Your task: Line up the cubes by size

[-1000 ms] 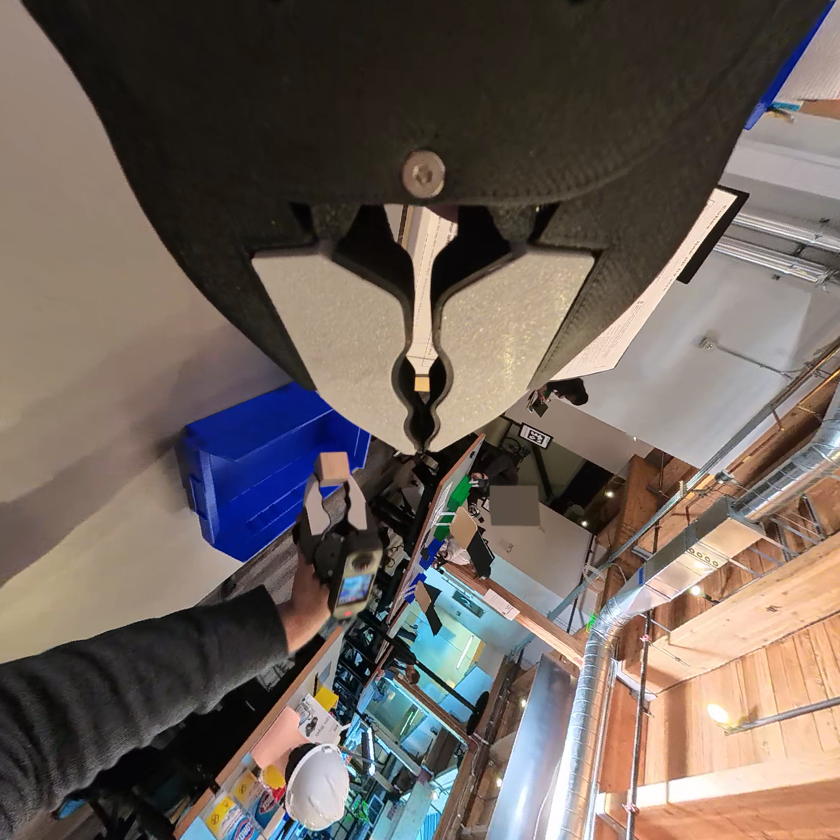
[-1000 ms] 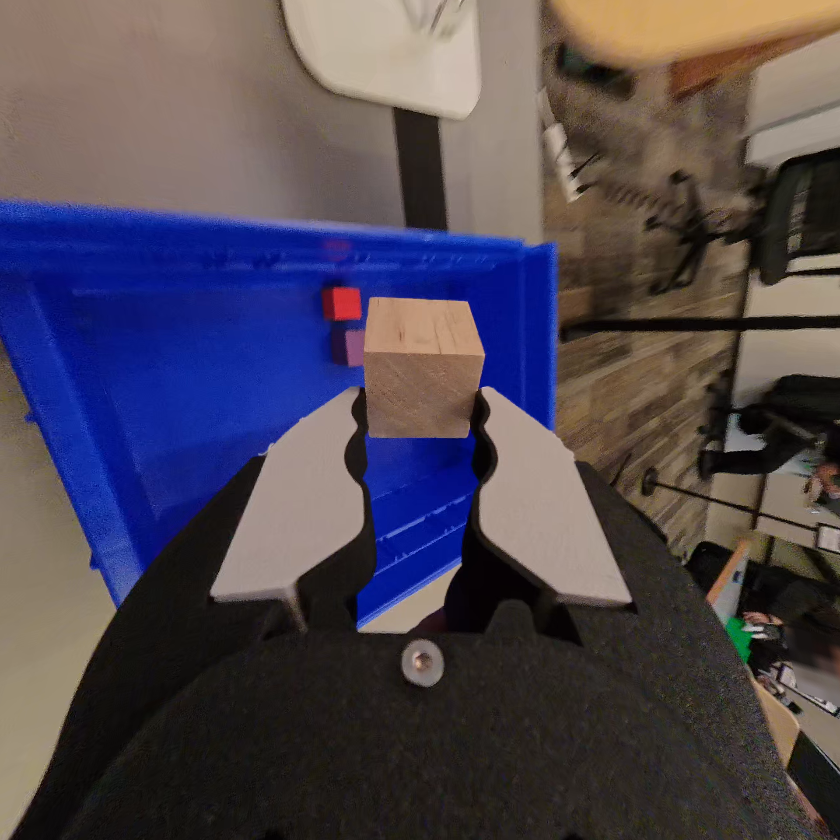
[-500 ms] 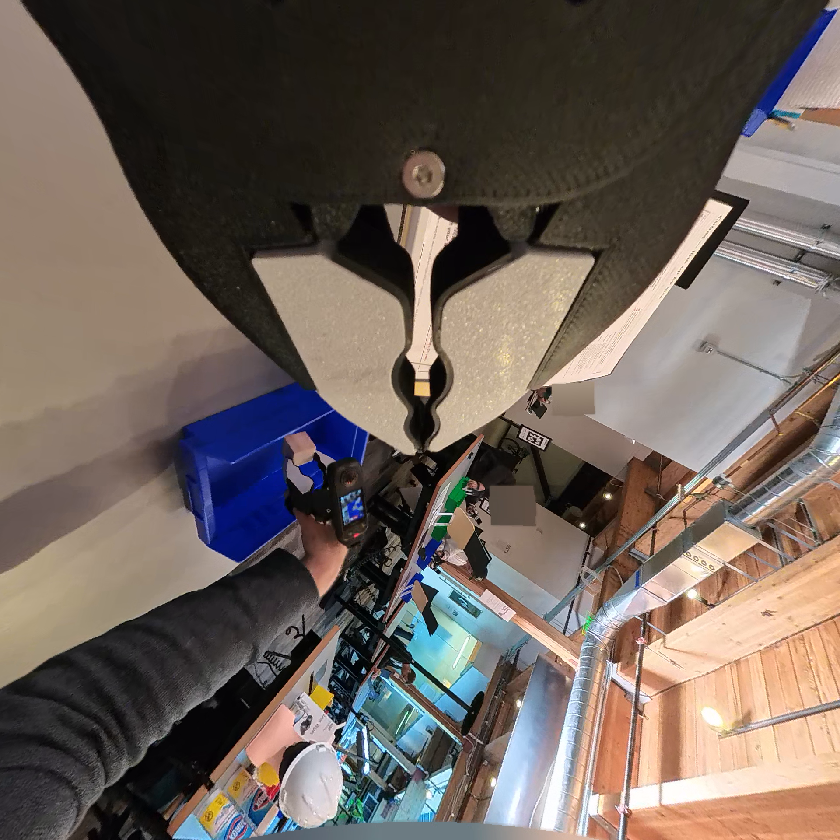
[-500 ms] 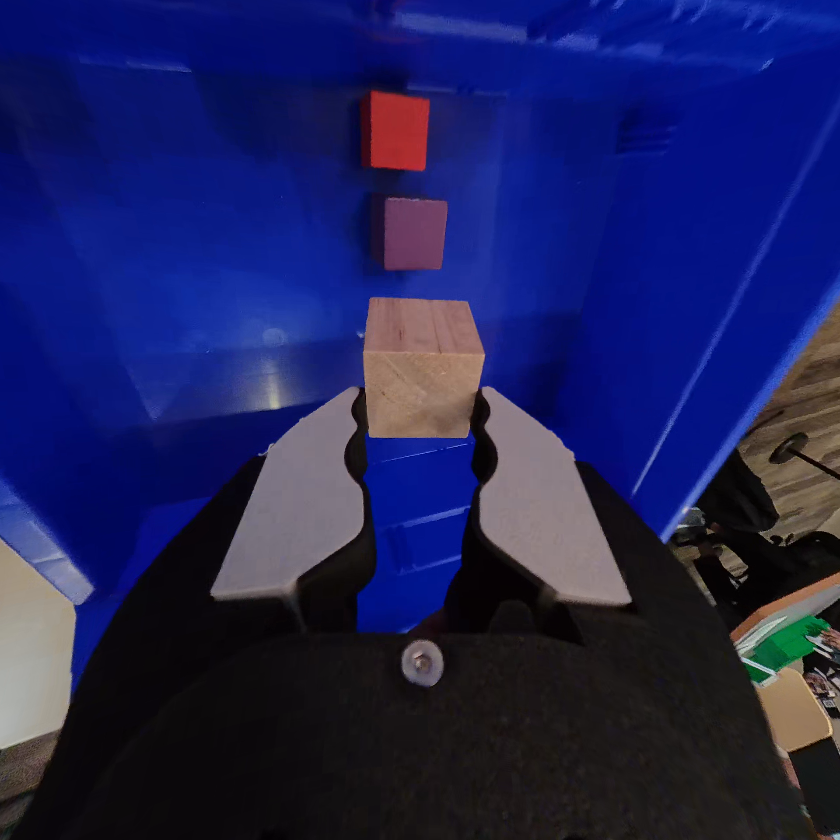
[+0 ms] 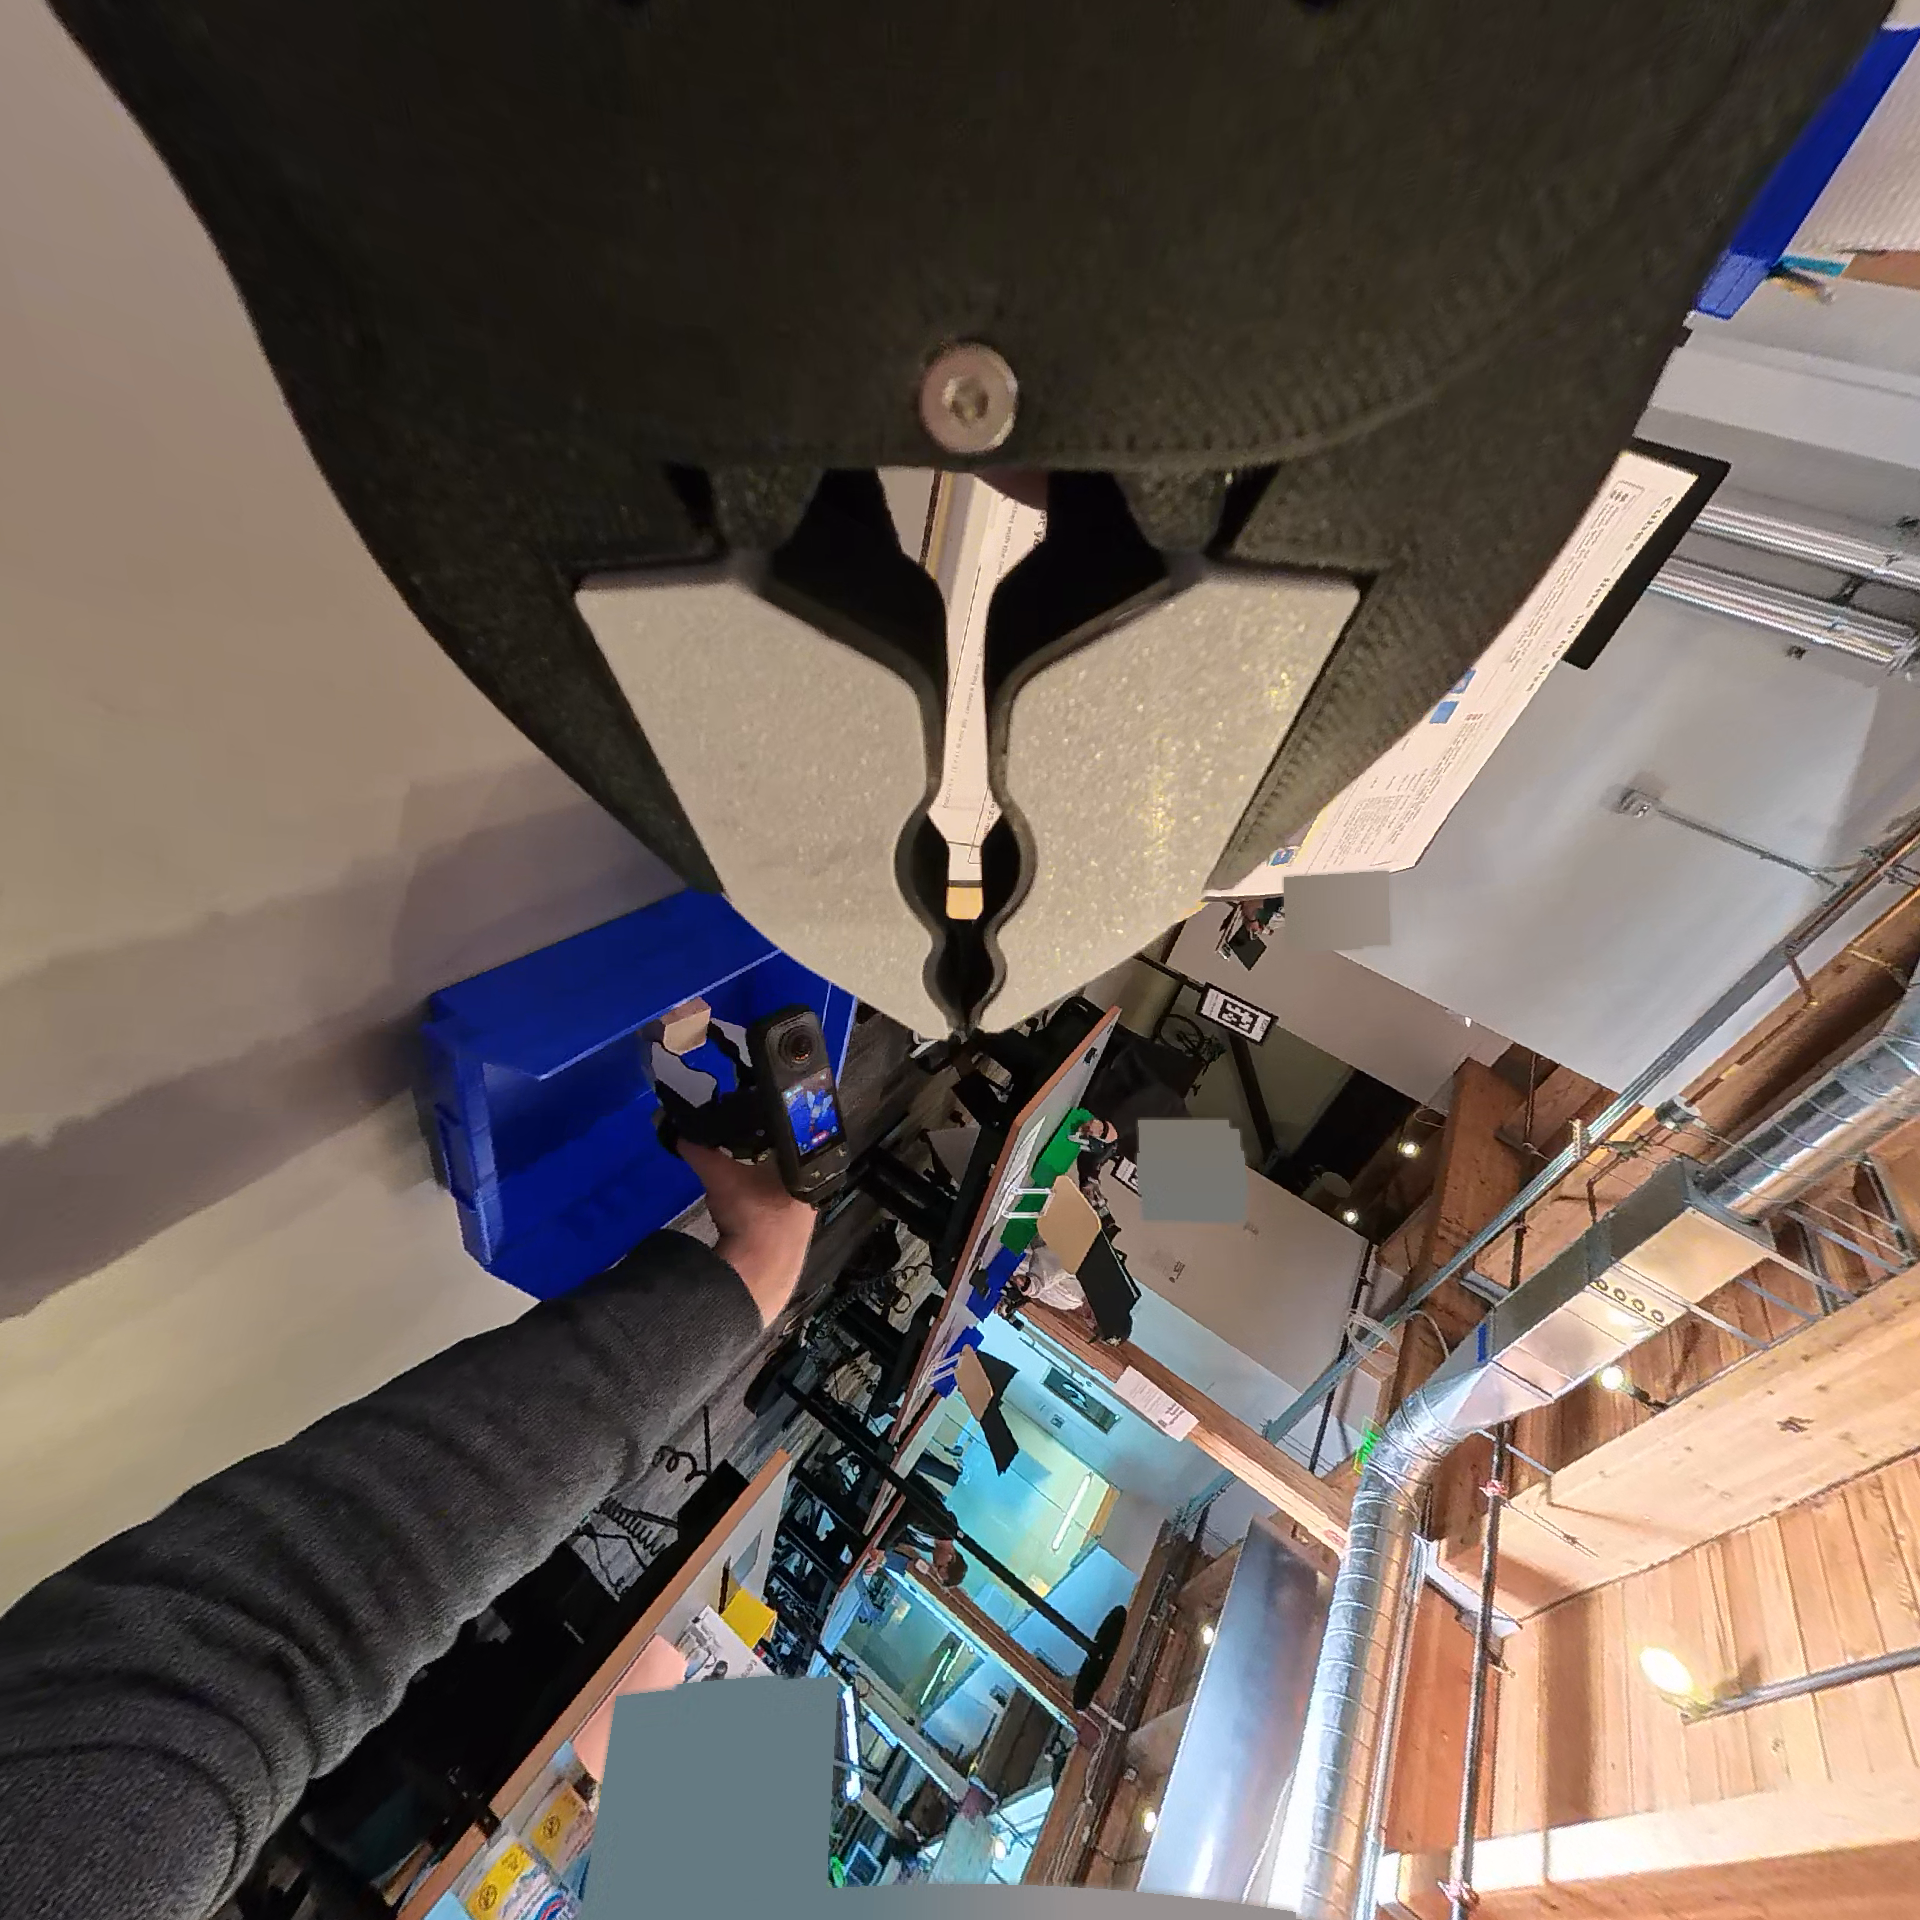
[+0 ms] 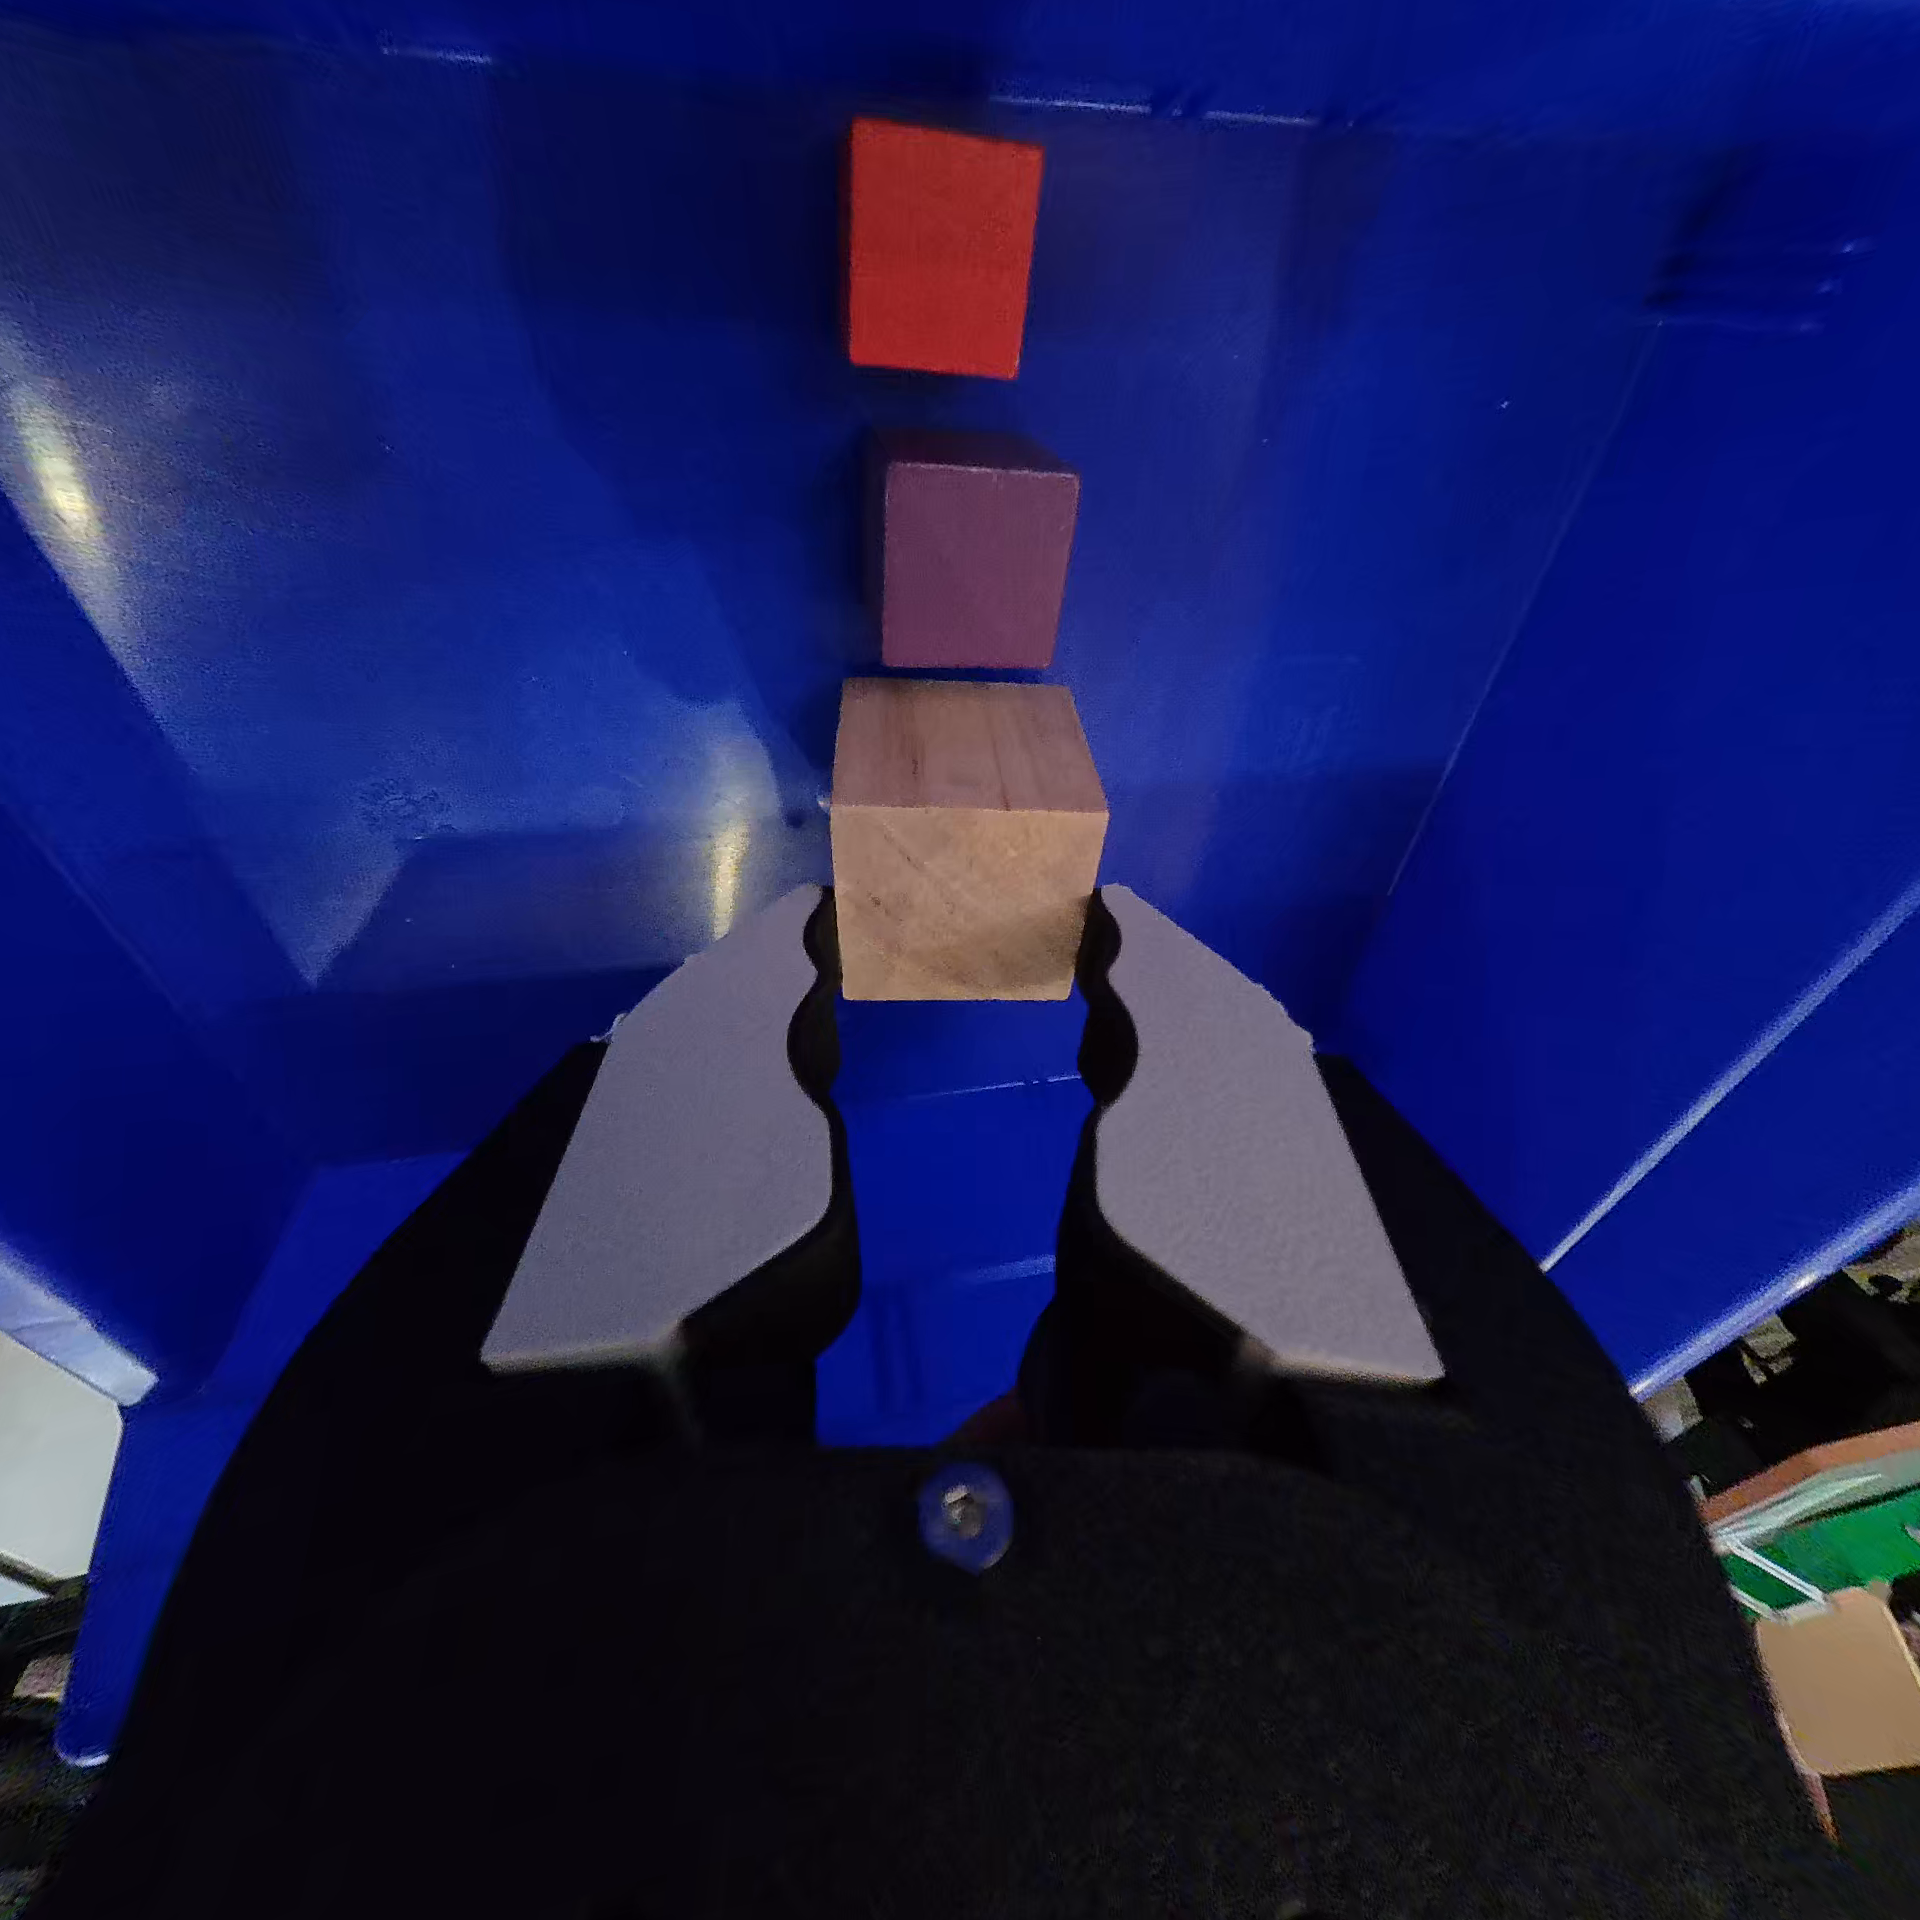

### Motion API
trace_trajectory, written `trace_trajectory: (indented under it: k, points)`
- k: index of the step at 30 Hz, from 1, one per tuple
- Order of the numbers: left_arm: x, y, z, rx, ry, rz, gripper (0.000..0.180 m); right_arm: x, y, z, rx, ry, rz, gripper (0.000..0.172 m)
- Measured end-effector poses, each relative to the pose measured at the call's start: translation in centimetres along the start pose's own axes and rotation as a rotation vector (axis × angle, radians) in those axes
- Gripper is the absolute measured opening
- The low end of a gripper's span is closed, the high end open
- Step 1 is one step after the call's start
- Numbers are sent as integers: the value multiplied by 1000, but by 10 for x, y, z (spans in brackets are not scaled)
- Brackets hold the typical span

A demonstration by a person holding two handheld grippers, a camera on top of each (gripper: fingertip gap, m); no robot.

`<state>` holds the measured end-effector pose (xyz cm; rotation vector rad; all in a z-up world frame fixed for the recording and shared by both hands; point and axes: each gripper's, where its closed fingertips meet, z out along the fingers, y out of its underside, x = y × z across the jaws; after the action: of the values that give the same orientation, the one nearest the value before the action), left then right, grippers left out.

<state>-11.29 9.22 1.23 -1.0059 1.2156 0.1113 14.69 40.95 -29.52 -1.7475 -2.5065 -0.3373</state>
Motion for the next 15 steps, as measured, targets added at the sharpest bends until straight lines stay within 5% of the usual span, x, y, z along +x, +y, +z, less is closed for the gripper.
trace_trajectory:
  k: [15]
  points:
    - [5,3,6,-7,25,-4,0,3,-7,-2,28,-28,11,50]
